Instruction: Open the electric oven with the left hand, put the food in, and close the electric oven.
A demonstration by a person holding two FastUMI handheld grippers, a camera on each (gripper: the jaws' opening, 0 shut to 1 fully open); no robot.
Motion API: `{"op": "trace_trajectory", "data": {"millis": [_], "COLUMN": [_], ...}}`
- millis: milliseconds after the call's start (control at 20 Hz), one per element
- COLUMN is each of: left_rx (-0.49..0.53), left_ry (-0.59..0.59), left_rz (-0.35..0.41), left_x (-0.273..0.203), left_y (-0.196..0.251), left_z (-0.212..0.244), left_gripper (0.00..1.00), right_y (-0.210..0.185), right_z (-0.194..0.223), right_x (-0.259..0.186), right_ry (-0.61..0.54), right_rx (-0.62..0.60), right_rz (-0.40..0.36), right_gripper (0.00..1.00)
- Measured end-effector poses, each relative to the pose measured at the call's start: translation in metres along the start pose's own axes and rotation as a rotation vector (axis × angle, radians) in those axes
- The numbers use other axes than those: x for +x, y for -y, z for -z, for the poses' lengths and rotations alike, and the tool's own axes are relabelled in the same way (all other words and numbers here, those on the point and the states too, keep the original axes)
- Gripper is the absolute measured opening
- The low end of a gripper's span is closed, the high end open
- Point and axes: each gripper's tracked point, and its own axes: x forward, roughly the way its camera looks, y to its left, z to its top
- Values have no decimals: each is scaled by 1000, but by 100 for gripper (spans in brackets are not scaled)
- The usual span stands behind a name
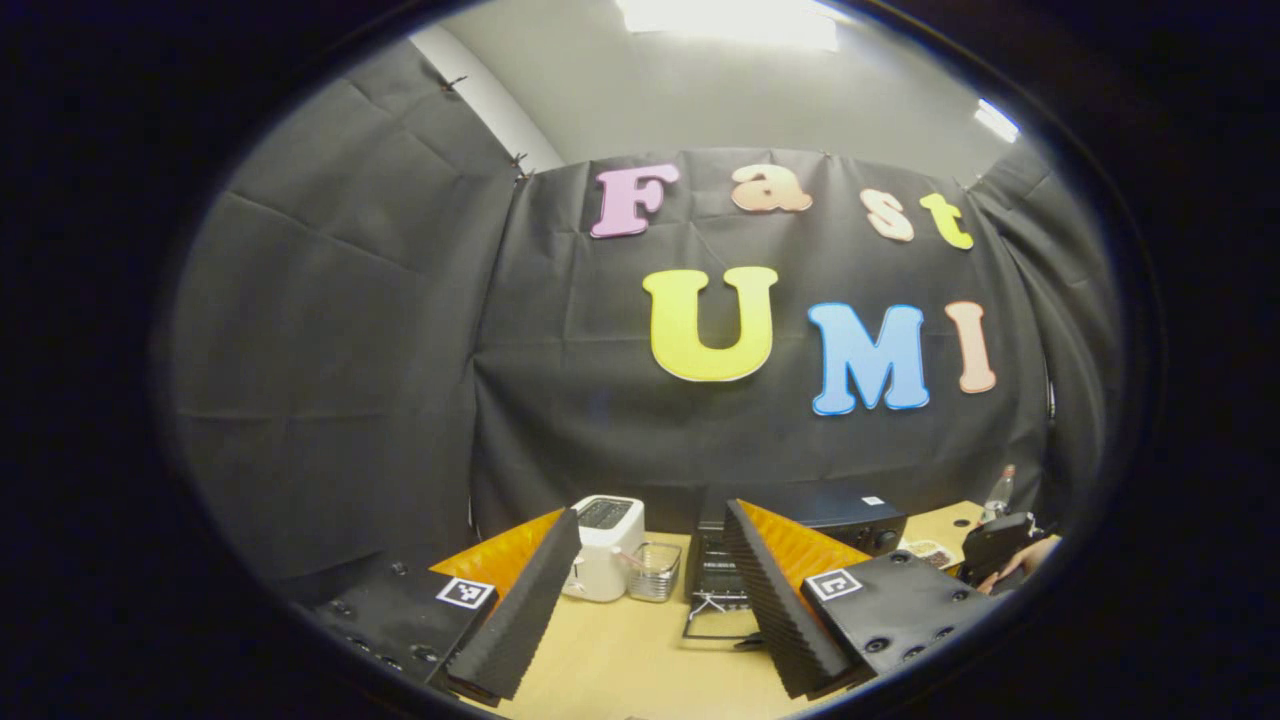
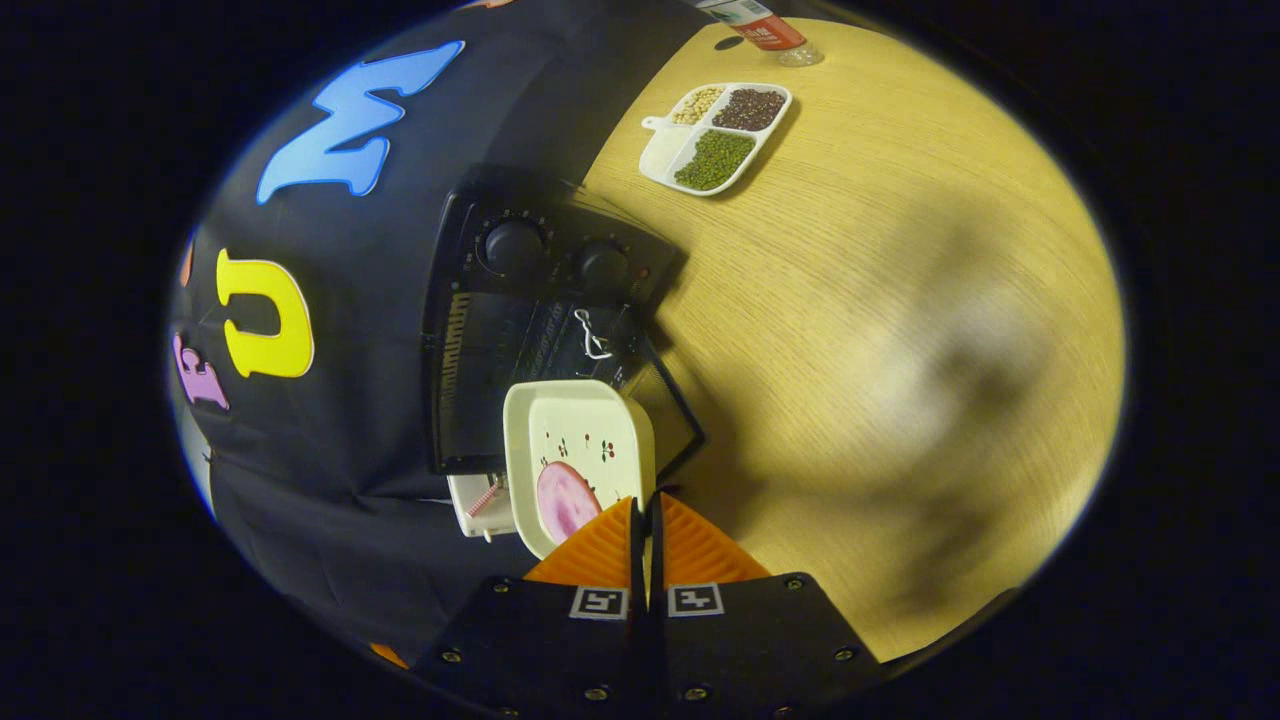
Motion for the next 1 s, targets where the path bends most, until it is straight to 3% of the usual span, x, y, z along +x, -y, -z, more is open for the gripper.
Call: {"op": "trace_trajectory", "data": {"millis": [500,1000], "left_rx": [15,42], "left_ry": [-46,-82], "left_rz": [-21,-52], "left_x": [44,54], "left_y": [-36,-55], "left_z": [24,35], "left_gripper": [100,100], "right_y": [-50,-85], "right_z": [-18,-50], "right_x": [79,129], "right_ry": [99,189], "right_rx": [189,310], "right_rz": [-41,-95], "right_gripper": [0,1]}}
